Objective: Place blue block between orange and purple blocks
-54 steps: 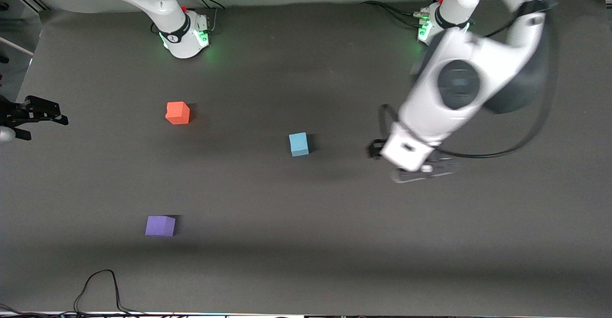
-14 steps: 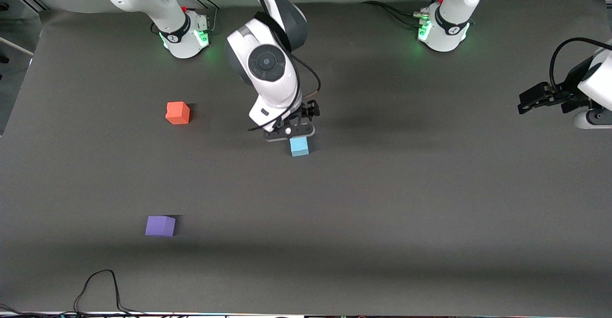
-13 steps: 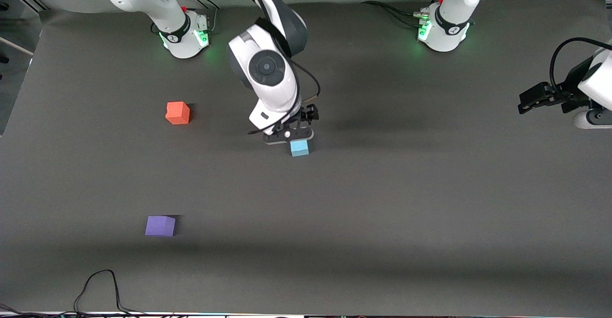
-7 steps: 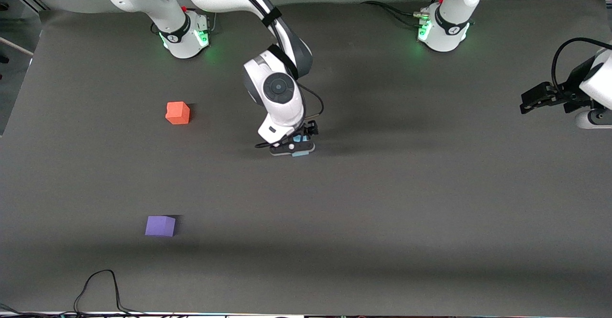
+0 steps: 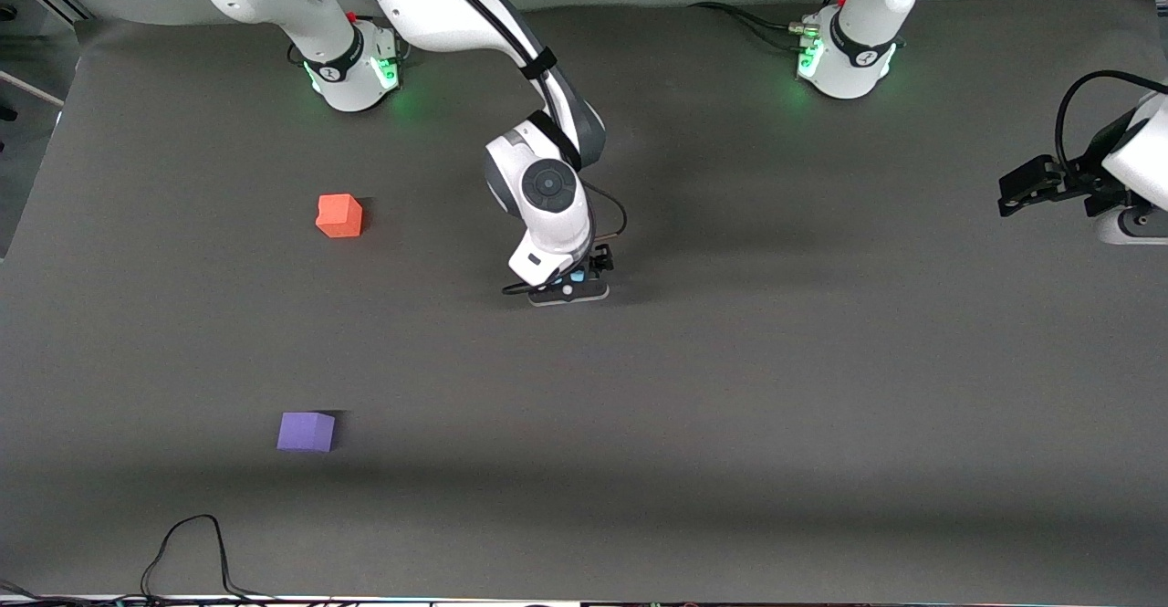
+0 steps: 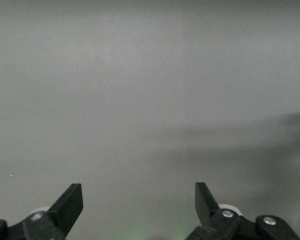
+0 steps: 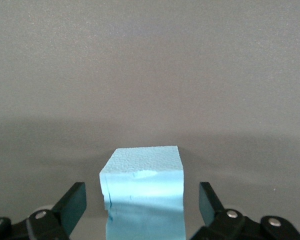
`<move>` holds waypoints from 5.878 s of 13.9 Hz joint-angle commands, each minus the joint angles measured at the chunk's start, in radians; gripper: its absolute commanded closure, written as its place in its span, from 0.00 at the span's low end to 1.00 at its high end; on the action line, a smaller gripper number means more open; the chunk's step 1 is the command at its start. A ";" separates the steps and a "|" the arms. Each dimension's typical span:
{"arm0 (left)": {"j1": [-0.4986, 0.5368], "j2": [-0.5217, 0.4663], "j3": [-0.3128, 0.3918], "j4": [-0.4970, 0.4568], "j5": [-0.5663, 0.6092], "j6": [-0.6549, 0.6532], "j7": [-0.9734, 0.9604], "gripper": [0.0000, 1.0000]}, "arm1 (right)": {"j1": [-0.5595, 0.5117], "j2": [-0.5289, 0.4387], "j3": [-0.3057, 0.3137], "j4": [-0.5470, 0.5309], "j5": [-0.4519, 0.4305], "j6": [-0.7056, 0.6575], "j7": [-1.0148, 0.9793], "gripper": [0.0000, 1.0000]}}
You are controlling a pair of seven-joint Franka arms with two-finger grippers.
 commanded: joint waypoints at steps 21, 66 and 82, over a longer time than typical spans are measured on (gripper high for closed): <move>0.014 -0.002 -0.005 0.003 -0.015 0.000 0.004 0.00 | -0.235 -0.375 -0.091 0.403 0.021 -0.787 -0.075 0.68; 0.012 -0.001 -0.008 0.003 -0.013 0.009 -0.008 0.00 | -0.252 -0.142 -0.542 -0.379 0.483 -0.091 -1.165 0.00; 0.012 -0.002 -0.008 0.003 -0.013 0.006 -0.010 0.00 | -0.231 -0.202 -0.810 0.271 0.316 -0.758 -1.042 0.00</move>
